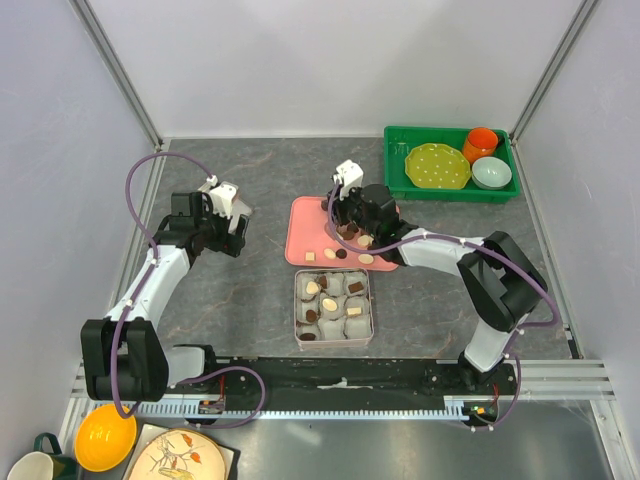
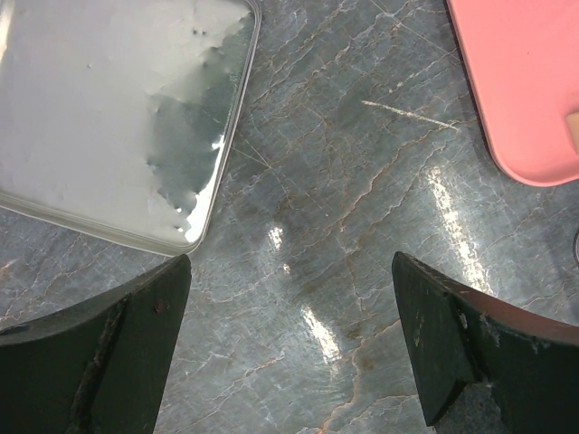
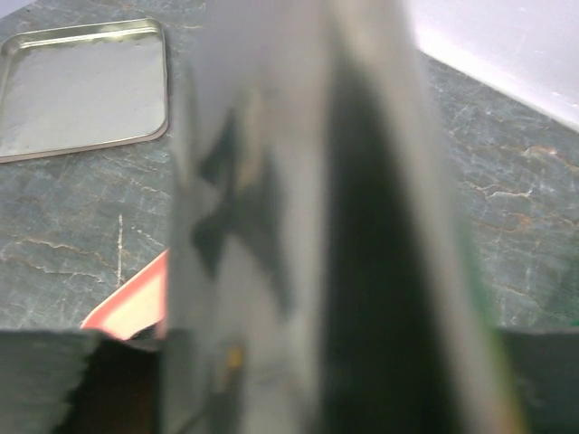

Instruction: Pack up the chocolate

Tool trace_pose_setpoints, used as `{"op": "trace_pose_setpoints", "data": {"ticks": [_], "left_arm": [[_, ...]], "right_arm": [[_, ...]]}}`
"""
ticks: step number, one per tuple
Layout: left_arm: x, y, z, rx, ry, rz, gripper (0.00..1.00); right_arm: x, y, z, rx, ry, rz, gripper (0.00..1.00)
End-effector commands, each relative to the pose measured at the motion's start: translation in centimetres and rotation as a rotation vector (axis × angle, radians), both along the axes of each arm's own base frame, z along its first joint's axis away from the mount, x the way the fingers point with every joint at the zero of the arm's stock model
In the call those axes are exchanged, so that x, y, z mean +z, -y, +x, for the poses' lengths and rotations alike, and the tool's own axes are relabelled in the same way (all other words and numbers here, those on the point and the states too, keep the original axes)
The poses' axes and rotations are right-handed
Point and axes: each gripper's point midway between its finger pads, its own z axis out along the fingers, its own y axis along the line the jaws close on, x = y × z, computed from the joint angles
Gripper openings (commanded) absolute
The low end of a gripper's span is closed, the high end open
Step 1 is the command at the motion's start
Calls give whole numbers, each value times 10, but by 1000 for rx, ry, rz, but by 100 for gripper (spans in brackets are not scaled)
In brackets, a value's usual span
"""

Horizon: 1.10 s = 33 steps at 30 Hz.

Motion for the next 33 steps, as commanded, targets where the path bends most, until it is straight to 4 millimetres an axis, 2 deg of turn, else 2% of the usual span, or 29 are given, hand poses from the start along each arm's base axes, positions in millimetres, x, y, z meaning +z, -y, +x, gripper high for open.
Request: {"op": "trace_pose_setpoints", "data": {"ticks": [1,3,5,7,11,14,15,17,18,20,21,23,24,26,27,29,30,32,33], "left_arm": [[14,2,10,-26,55,9,99],[14,2,10,-26,55,9,99],[15,1,10,-23,56,10,99],[15,1,9,-23,58,13,99],[13,1,8,-24,54,14,99],[13,1,8,-24,52,12,99],[13,1,8,-23,53,13,99],[14,1,8,-23,55,13,99],[14,1,8,-24,55,14,99],[14,1,8,-23,55,15,99],[14,0,8,-23,56,17,99],[13,0,7,-22,57,16,99],[13,0,7,-23,56,17,99],[12,0,6,-23,52,17,99],[12,0,6,-24,52,16,99],[11,0,6,-25,51,17,99],[12,1,6,-25,52,15,99],[12,1,6,-24,54,16,99],[12,0,6,-24,54,16,99]], "right_arm": [[9,1,-8,28,4,21,36],[14,-1,-8,35,10,37,29],[16,-4,-9,45,6,44,28],[28,-7,-6,47,24,57,25],[55,-13,-6,65,63,88,23],[79,-19,-14,89,101,111,21],[93,-24,-22,106,121,126,20],[105,-27,-32,123,136,131,20],[119,-30,-43,140,157,145,20],[121,-30,-57,155,152,144,20],[134,-32,-71,176,168,163,20],[127,-31,-89,191,144,148,20],[137,-33,-107,215,156,164,20],[123,-35,-131,243,120,139,20],[131,-32,-142,253,128,157,20],[117,-30,-160,267,70,153,20],[124,-30,-175,290,71,172,20],[113,-28,-190,304,30,158,20],[116,-30,-203,331,22,170,20]]}}
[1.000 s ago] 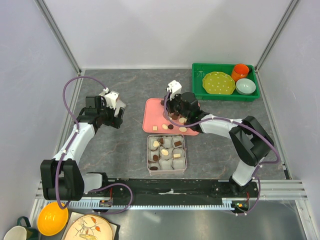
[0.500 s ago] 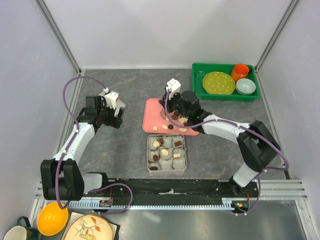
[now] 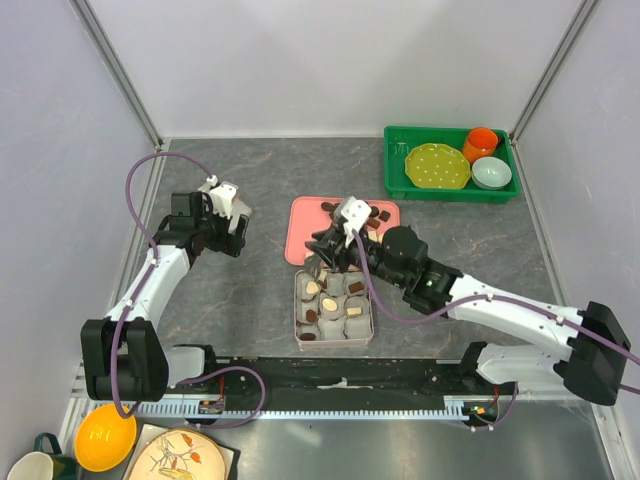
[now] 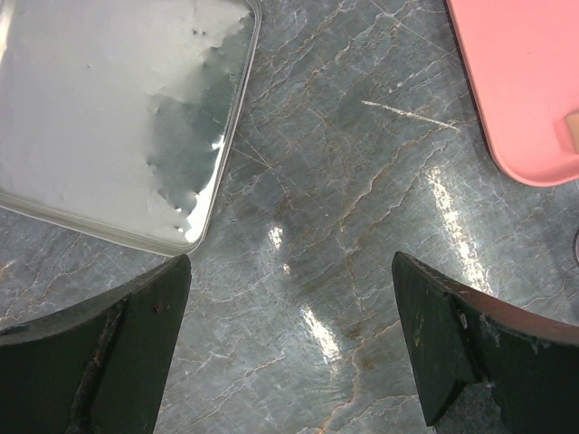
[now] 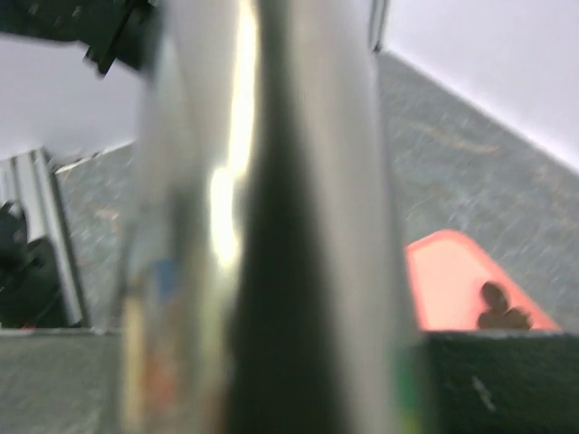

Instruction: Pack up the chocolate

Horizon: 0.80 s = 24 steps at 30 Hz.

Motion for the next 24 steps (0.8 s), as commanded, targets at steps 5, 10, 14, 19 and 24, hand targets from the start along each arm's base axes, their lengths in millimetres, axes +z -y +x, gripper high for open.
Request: {"op": "trace_pose_setpoints", "data": {"ticks": [5,10,14,19,24], "left_arm": [[11,0,5,-23,51,17,99],[12,1,5,-23,52,13,99],[13,1,5,-23,54,13,99],[13,1,5,-23,52,10,99],[14,1,5,-23,52,10,99]], "right_arm": [[-25,2,-62,92,-126,-41,20],[-41,-3,-82,137,-166,-75,20],[-57,1,-83,115,-189,-92,20],[-71,7,-79,80,-190,-109,21],[-73,5,-77,77,-187,-103,25]]}}
